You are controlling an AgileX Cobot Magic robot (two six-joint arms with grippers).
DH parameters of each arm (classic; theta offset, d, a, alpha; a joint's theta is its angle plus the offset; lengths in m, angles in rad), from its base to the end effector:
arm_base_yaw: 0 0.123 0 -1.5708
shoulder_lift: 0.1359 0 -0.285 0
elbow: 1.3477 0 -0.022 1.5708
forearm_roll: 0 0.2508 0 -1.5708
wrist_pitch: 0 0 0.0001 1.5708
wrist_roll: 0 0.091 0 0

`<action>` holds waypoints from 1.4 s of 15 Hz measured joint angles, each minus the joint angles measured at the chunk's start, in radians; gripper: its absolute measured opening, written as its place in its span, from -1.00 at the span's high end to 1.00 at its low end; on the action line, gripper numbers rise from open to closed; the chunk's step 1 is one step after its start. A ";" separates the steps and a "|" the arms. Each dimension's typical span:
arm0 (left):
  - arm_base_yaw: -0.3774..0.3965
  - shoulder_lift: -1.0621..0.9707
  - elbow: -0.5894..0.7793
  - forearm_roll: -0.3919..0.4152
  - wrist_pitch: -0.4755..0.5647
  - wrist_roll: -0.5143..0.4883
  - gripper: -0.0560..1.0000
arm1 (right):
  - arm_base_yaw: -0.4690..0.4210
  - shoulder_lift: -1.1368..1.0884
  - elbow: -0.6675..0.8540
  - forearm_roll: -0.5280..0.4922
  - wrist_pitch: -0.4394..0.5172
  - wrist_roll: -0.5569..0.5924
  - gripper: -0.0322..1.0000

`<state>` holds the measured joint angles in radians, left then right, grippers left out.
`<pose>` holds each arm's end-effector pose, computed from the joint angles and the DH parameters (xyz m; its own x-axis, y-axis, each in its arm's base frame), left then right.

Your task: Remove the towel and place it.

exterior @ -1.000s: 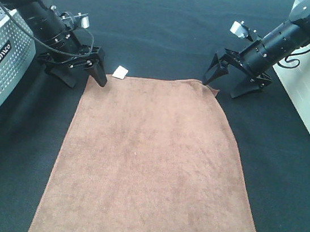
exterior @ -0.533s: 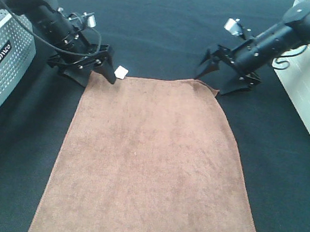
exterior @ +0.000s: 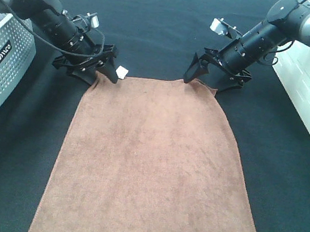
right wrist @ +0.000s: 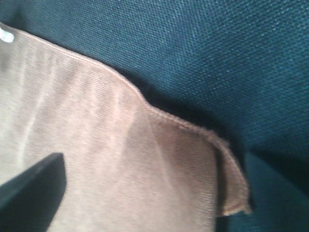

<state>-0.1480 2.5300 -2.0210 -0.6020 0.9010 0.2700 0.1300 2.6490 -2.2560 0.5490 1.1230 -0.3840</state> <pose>0.5069 -0.1165 0.0941 -0.9602 0.0228 -0.2784 0.1539 0.8750 -0.4590 0.5192 0.1111 0.0894 -0.9366 -0.2335 -0.2614 -0.3297 0.8399 0.4311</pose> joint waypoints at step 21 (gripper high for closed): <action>-0.010 0.031 -0.238 0.115 -0.122 0.033 0.89 | 0.004 0.060 -0.286 -0.219 -0.125 -0.017 0.94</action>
<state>-0.1580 2.5610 -2.2590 -0.4870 0.7790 0.3030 0.1340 2.7090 -2.5420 0.3300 0.9980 -0.4010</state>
